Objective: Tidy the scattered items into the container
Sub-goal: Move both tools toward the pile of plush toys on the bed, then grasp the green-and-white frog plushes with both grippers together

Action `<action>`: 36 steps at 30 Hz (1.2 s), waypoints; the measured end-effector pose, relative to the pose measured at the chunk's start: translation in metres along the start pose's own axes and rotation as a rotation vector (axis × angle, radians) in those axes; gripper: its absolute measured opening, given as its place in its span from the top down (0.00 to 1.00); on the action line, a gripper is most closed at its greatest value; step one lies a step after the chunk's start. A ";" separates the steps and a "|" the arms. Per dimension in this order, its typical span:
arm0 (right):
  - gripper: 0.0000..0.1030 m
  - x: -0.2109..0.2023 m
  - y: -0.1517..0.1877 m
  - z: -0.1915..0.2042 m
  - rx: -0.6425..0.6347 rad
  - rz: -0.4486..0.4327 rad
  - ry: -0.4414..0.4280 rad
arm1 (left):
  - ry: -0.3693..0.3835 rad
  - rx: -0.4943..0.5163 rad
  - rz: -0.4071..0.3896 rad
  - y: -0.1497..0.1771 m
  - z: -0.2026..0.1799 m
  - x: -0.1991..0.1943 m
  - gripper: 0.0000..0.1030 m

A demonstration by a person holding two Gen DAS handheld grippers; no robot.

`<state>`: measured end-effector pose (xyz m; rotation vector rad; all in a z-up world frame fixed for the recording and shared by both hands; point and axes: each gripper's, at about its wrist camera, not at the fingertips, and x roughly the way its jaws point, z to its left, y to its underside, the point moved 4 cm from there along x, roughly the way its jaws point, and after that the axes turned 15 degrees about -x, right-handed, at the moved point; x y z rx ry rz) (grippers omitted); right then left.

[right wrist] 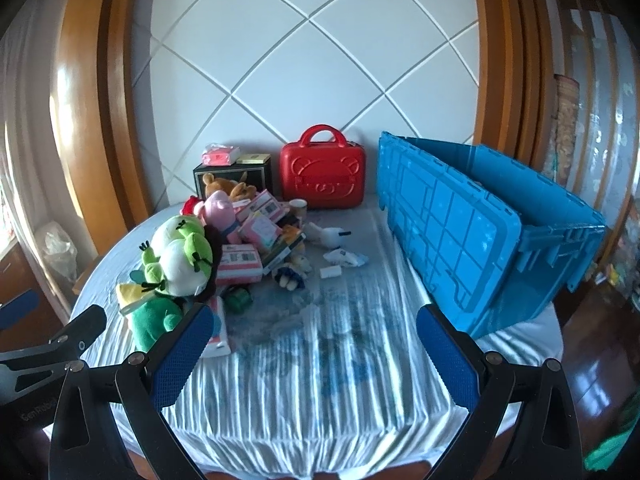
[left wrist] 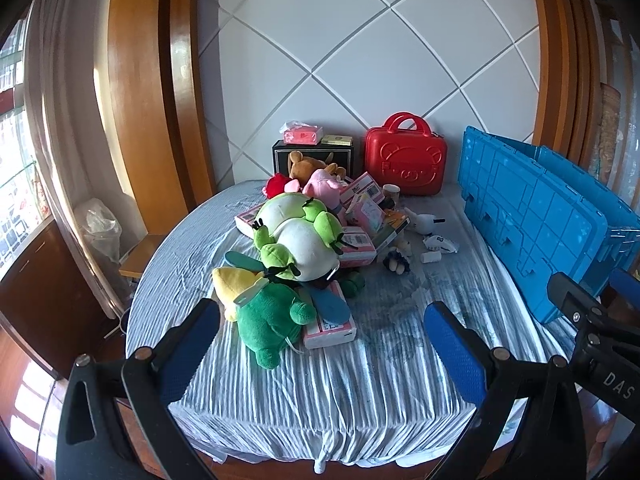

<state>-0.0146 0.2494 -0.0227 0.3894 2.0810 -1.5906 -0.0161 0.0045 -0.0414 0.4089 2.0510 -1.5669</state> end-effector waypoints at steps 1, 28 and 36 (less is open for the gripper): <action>0.00 0.001 0.000 0.001 -0.003 0.001 -0.004 | -0.004 -0.003 0.000 0.000 0.000 0.000 0.00; 0.00 0.119 0.018 0.067 -0.070 0.161 -0.252 | -0.241 -0.062 0.086 0.026 0.134 0.101 0.00; 0.13 0.166 -0.005 0.118 -0.054 0.214 -0.266 | -0.156 -0.042 0.208 0.017 0.161 0.174 0.08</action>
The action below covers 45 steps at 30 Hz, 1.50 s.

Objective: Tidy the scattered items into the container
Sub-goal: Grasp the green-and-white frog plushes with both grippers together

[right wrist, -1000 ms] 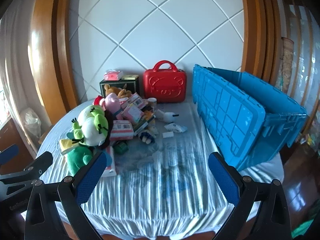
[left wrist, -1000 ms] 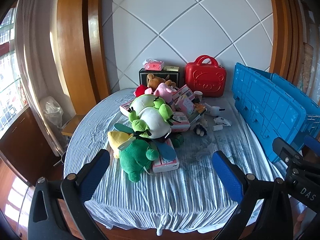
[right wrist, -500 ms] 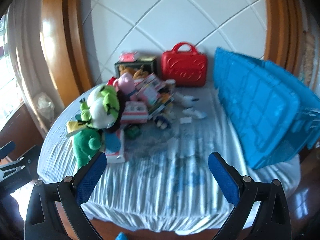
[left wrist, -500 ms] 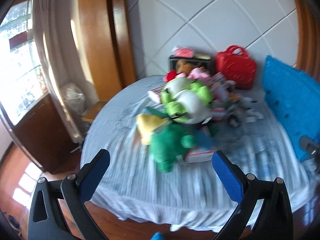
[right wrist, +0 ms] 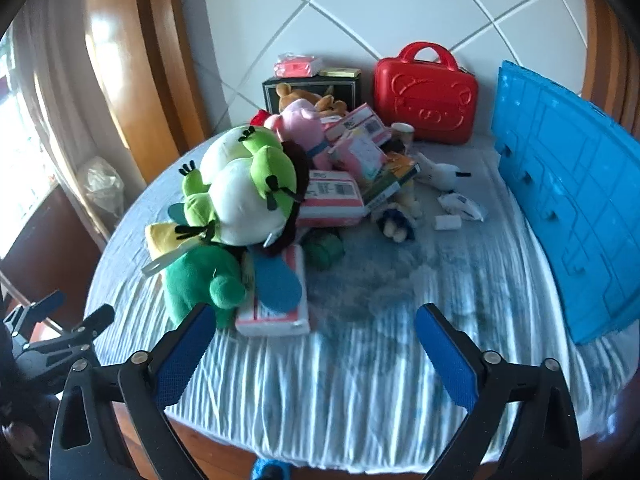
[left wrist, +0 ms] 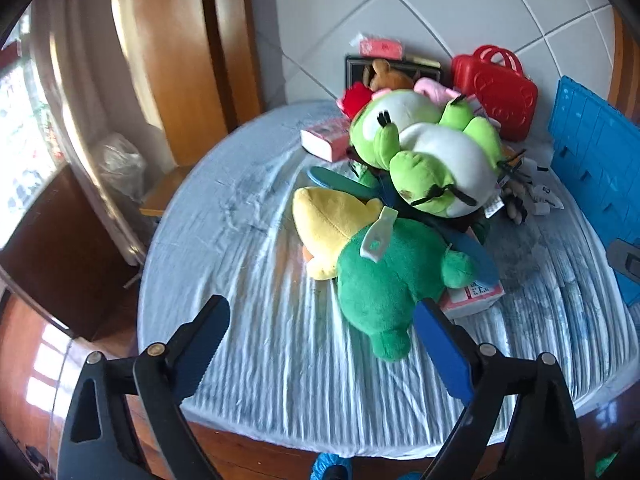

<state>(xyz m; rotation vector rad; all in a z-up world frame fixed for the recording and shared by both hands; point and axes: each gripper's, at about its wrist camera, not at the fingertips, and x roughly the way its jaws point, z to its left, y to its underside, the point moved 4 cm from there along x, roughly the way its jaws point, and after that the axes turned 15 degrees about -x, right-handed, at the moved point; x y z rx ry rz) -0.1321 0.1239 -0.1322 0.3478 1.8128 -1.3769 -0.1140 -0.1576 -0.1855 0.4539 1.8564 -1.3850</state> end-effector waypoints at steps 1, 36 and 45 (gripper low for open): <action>0.16 0.006 -0.002 0.001 0.012 0.017 0.005 | 0.016 0.008 0.017 -0.002 -0.002 0.007 0.08; 0.20 0.100 -0.050 0.060 -0.046 0.110 -0.134 | -0.097 -0.025 0.002 -0.085 0.075 0.065 0.11; 0.00 0.084 -0.077 0.035 0.223 0.046 0.013 | 0.167 0.241 -0.011 -0.142 -0.016 0.094 0.03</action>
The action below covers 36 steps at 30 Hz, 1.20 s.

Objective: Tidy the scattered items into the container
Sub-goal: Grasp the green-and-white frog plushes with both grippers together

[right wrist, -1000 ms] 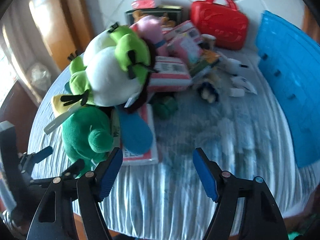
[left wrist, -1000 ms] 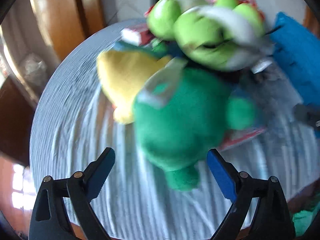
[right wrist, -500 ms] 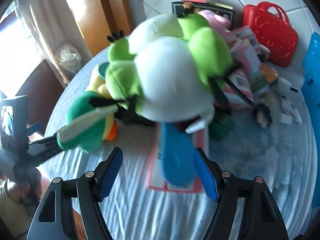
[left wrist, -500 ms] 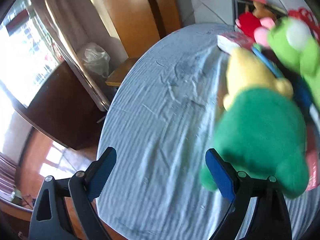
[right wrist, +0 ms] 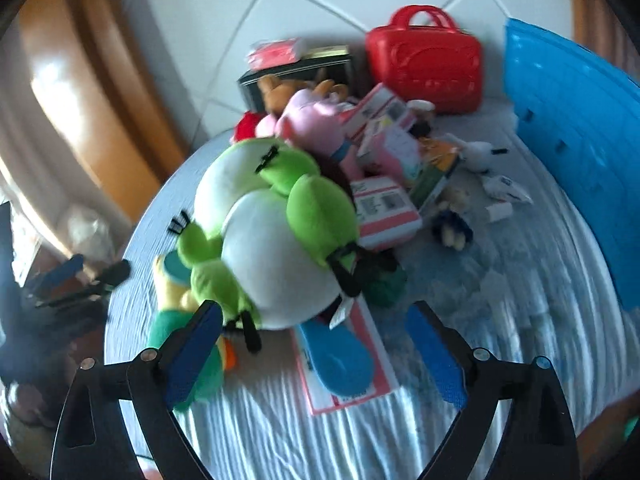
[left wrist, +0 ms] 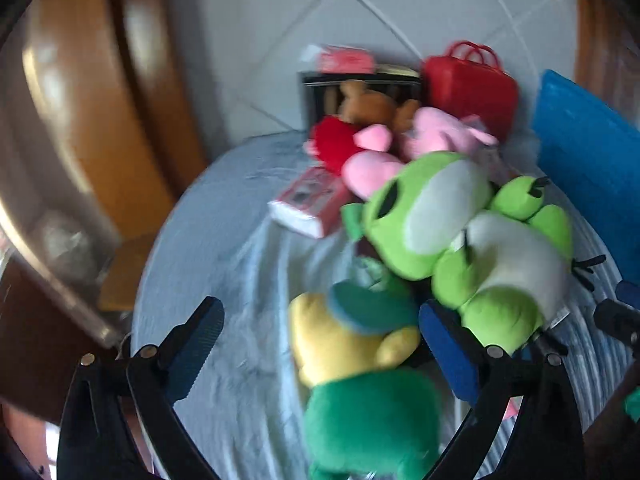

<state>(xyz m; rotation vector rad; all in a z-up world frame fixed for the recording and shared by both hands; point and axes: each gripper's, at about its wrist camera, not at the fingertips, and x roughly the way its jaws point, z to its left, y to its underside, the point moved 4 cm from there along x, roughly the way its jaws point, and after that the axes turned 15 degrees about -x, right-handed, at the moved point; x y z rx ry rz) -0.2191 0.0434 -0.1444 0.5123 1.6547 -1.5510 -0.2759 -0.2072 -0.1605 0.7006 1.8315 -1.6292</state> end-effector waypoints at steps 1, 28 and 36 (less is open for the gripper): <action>0.00 0.003 -0.003 0.002 0.002 0.000 0.007 | -0.006 0.008 -0.005 -0.007 -0.004 0.009 0.03; 0.00 0.077 -0.019 -0.062 0.193 0.159 -0.058 | 0.175 0.323 0.159 -0.023 -0.113 0.103 0.00; 0.00 0.100 -0.018 -0.051 0.244 0.171 -0.089 | 0.256 0.331 0.141 -0.023 -0.126 0.112 0.05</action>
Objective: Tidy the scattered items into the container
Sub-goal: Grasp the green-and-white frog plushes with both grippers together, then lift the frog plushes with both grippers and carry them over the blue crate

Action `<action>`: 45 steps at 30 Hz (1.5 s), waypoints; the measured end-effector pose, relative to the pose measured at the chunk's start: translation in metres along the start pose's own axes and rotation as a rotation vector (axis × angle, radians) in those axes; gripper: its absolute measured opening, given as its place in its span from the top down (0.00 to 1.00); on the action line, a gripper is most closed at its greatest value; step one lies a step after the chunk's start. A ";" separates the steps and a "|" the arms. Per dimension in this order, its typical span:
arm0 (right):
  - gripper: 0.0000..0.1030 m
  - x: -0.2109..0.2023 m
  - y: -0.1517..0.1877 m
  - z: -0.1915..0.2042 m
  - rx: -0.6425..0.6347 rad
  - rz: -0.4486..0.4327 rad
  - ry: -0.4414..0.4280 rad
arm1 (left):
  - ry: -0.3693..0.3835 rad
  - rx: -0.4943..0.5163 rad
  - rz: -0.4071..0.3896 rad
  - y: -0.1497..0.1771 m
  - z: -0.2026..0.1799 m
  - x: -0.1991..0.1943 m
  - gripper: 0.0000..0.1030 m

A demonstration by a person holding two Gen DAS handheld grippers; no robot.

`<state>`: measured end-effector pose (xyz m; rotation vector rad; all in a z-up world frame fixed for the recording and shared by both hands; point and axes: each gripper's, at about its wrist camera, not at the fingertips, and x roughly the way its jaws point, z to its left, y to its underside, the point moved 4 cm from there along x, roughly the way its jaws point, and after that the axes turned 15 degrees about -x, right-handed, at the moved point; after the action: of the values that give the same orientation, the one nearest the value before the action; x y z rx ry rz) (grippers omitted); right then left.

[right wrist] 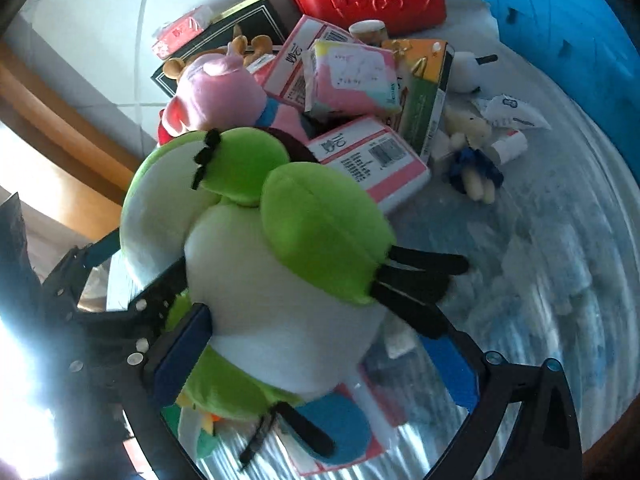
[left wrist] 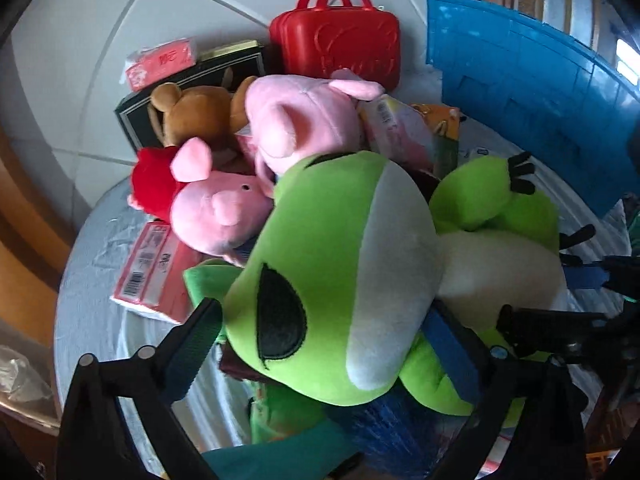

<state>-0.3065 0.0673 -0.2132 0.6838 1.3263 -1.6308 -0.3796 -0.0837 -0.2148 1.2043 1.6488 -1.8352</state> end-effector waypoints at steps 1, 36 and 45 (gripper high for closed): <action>0.00 0.004 -0.002 0.000 -0.013 -0.005 0.013 | 0.000 -0.009 -0.001 0.000 -0.001 0.001 0.09; 0.24 -0.183 -0.046 -0.003 -0.486 -0.364 -0.095 | -0.172 -0.254 -0.428 -0.030 -0.108 -0.165 0.38; 0.24 -0.235 -0.057 -0.040 -0.492 -0.413 -0.014 | -0.106 -0.249 -0.484 -0.060 -0.158 -0.177 0.38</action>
<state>-0.2576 0.1768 0.0013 0.1042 1.8571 -1.5162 -0.2749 0.0348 -0.0282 0.6284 2.1653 -1.8375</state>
